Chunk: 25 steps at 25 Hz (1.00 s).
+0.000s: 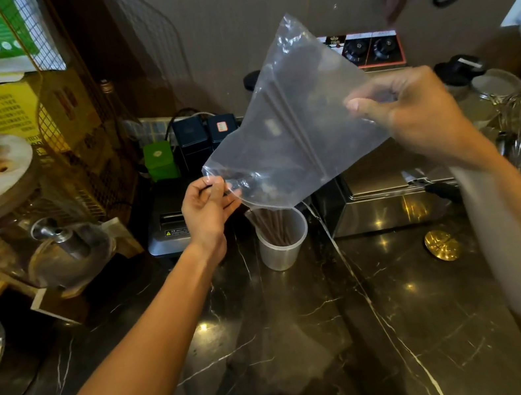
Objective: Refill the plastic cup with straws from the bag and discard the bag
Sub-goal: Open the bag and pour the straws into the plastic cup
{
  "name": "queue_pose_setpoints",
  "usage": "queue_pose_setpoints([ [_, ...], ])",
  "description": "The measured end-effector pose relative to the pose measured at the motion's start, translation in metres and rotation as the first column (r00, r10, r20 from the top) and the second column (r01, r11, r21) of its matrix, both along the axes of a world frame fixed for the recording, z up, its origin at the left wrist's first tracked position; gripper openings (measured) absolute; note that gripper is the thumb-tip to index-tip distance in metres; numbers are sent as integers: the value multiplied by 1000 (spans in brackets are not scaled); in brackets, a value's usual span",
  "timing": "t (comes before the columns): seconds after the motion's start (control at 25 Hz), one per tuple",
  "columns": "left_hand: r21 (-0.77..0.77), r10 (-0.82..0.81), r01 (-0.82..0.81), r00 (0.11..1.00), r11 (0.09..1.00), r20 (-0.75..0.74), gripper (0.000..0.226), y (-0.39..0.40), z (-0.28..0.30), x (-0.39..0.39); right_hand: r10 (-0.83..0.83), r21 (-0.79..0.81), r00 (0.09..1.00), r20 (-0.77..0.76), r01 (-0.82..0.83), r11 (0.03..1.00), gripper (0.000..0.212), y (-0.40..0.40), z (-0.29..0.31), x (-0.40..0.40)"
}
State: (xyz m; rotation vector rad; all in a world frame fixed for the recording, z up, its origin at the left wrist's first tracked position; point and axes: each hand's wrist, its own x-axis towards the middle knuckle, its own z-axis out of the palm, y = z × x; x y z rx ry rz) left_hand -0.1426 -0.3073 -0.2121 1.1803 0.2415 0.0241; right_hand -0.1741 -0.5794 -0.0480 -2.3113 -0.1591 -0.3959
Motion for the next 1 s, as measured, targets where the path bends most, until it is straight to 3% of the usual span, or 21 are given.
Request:
queue_pose_setpoints([
  [0.08, 15, 24, -24, 999, 1000, 29, 7, 3, 3, 4, -37, 18, 999, 10, 37, 999, 7, -1, 0, 2],
  [0.2, 41, 45, -47, 998, 998, 43, 6, 5, 6, 7, -97, 16, 995, 29, 97, 995, 24, -1, -6, 3],
  [0.36, 15, 39, -40, 998, 999, 42, 16, 3, 9, 6, -68, 3, 998, -8, 68, 998, 11, 1, -4, 0],
  [0.64, 49, -6, 5, 1000, 999, 24, 25, 0, 14, -3, -142, 87, 989, -34, 145, 986, 16, -7, 4, 3],
  [1.0, 90, -34, 27, 996, 996, 82, 20, -8, 29, -7, -166, 112, 984, 68, 158, 981, 8, -12, 23, -3],
])
